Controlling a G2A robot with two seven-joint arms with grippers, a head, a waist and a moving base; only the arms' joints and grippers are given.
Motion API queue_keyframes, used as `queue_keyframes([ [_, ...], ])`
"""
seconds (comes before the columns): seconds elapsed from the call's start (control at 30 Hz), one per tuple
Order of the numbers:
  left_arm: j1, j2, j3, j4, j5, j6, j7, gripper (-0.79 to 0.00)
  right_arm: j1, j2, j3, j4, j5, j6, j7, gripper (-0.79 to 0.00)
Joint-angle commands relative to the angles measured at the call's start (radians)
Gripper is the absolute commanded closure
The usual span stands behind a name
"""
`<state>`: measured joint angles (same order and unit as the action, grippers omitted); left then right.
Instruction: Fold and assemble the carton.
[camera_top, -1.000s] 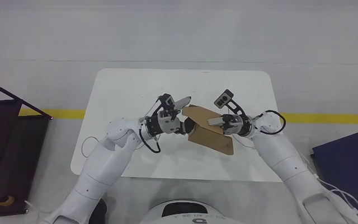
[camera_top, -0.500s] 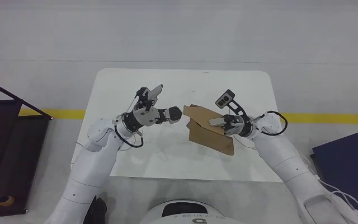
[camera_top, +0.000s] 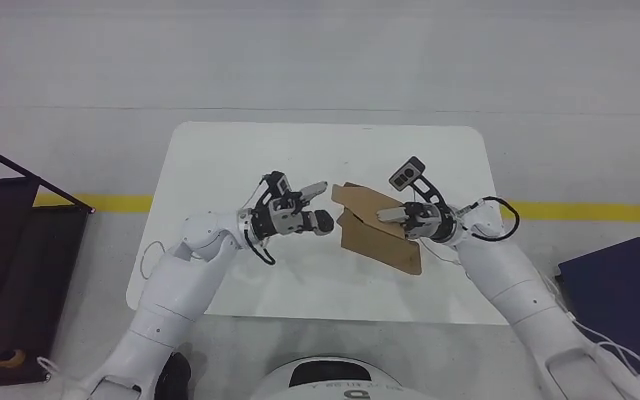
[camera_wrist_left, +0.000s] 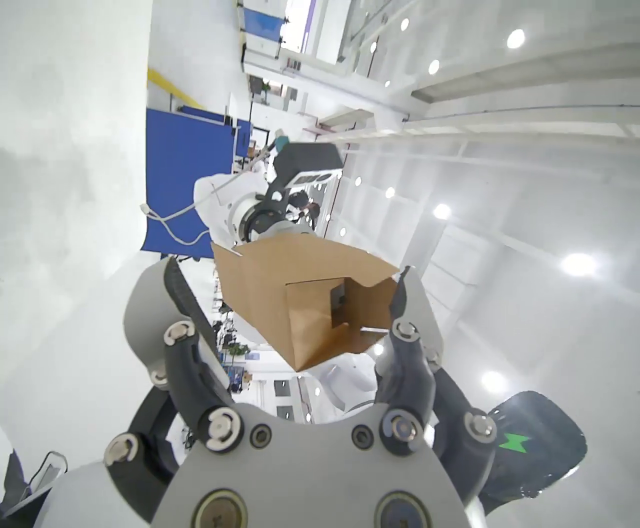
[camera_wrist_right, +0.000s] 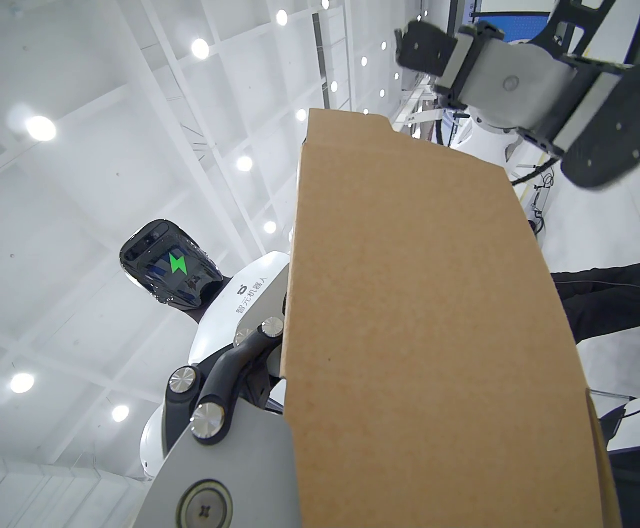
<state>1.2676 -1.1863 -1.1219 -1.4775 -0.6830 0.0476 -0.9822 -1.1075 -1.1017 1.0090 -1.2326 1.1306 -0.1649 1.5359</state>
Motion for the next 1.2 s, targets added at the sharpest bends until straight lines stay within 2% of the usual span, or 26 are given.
queue_keyframes([
  [0.0, -0.021, -0.007, 0.038, 0.006, -0.002, -0.009, -0.019, -0.723, 0.000, 0.001, 0.001, -0.003, -0.003, 0.002, 0.000, 0.000],
  [0.3, -0.072, -0.022, 0.080, 0.059, -0.022, -0.025, -0.022, -0.699, -0.004, 0.002, 0.004, -0.012, -0.004, 0.001, 0.000, 0.000],
  [0.53, -0.071, -0.021, 0.094, 0.060, -0.015, -0.056, -0.102, -0.751, -0.005, 0.001, 0.001, 0.000, 0.005, 0.002, 0.000, 0.000],
  [0.73, -0.064, -0.019, 0.088, 0.056, -0.016, -0.075, -0.123, -0.751, 0.001, -0.002, -0.004, 0.015, 0.015, 0.001, 0.000, 0.000],
  [1.17, -0.077, -0.021, 0.118, 0.077, 0.011, -0.049, -0.128, -0.745, 0.004, -0.005, -0.013, 0.009, 0.006, 0.000, 0.000, 0.000],
])
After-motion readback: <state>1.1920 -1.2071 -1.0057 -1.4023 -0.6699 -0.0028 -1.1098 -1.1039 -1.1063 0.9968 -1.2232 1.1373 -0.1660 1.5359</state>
